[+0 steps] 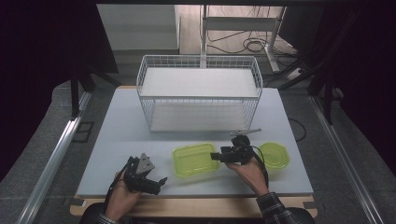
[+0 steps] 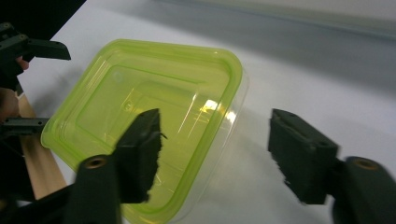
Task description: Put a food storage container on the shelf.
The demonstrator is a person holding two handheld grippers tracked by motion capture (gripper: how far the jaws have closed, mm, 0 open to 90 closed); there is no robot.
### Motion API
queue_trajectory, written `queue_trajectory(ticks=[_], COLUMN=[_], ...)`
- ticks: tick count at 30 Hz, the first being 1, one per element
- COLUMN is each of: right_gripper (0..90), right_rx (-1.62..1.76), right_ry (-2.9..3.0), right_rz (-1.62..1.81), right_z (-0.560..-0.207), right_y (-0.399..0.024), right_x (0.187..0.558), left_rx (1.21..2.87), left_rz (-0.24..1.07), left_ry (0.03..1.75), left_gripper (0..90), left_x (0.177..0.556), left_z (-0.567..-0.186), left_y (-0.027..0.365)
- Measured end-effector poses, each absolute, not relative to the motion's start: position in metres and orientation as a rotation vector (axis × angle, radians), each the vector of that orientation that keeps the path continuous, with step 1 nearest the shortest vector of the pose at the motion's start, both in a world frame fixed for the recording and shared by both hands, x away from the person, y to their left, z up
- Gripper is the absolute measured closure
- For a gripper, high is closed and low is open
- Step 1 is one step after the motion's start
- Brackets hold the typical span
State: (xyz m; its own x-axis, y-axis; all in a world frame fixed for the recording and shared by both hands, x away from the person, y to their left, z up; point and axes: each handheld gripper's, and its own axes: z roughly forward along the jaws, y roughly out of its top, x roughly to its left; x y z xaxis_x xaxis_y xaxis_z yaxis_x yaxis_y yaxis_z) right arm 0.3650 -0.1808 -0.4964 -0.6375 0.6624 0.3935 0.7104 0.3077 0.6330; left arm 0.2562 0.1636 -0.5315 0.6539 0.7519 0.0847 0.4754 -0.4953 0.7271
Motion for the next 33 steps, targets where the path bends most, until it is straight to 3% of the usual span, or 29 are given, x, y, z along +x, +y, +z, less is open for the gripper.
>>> queue_trajectory(ticks=[17,33], right_gripper=[78.1,80.0], right_rx=[-1.346,-1.355], right_ry=[-2.168,-2.137], right_rz=[-1.178,-1.272], right_z=[-0.508,-0.489], right_y=[-0.185,-0.195], right_x=[0.381,0.379], left_rx=[2.239,2.226], left_rz=[0.562,0.569], left_ry=[0.903,0.967], left_gripper=[1.5,1.5], left_x=[0.254,0.256], left_z=[-0.533,-0.532], left_y=[0.159,0.167])
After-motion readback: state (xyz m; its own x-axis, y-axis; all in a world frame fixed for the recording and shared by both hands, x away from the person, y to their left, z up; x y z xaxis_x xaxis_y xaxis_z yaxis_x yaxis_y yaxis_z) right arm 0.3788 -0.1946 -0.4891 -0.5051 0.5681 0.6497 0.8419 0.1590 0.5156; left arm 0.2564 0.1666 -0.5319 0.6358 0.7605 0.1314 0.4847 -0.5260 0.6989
